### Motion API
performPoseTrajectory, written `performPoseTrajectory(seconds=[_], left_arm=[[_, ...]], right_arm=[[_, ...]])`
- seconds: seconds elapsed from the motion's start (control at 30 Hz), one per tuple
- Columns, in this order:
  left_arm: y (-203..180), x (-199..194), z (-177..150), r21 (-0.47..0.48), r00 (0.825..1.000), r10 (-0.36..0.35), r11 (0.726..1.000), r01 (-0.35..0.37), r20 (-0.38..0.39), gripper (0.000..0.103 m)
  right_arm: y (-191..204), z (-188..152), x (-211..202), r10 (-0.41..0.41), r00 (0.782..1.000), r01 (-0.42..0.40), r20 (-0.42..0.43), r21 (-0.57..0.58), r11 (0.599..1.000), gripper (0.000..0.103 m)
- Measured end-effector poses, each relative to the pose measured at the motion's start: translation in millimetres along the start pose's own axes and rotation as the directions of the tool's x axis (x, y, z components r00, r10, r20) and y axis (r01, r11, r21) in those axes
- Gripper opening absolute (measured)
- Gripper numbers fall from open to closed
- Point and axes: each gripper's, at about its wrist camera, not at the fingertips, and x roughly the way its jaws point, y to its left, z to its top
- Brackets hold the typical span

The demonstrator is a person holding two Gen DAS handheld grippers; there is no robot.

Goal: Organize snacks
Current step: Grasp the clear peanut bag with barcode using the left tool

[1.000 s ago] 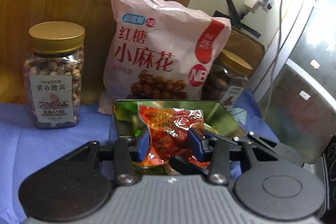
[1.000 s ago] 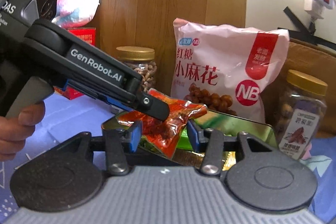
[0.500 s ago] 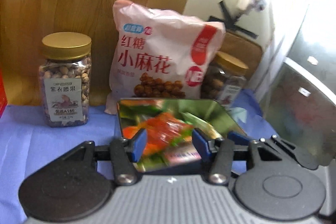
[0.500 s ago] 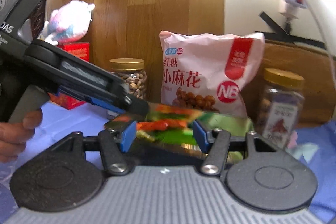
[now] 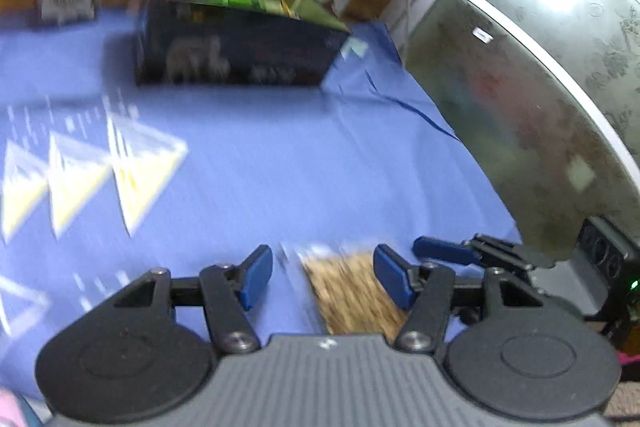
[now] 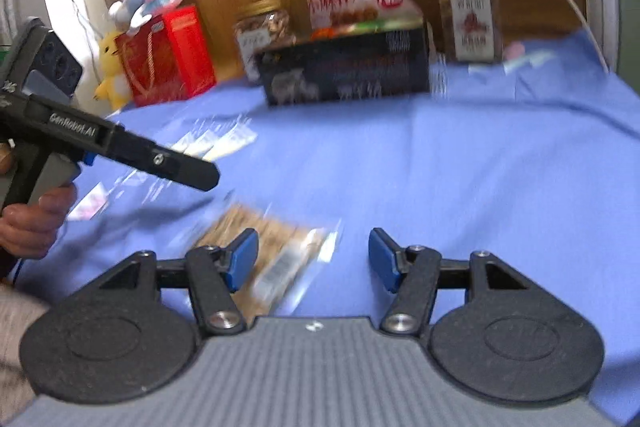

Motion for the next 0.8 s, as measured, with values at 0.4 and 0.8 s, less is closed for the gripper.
performPoseTrajectory(seconds=[0.4, 0.8], left_arm=[[-10, 13, -24, -0.091, 0.992, -0.127, 0.988, 0.126, -0.007, 0.057], [4, 1, -1, -0.122, 0.997, -0.028, 0.992, 0.038, 0.078, 0.036]], right_arm=[[24, -16, 4, 0.005, 0.998, -0.002, 0.057, -0.052, 0.999, 0.066], [35, 9, 34, -0.038, 0.997, 0.045, 0.066, -0.101, 0.994, 0.050]])
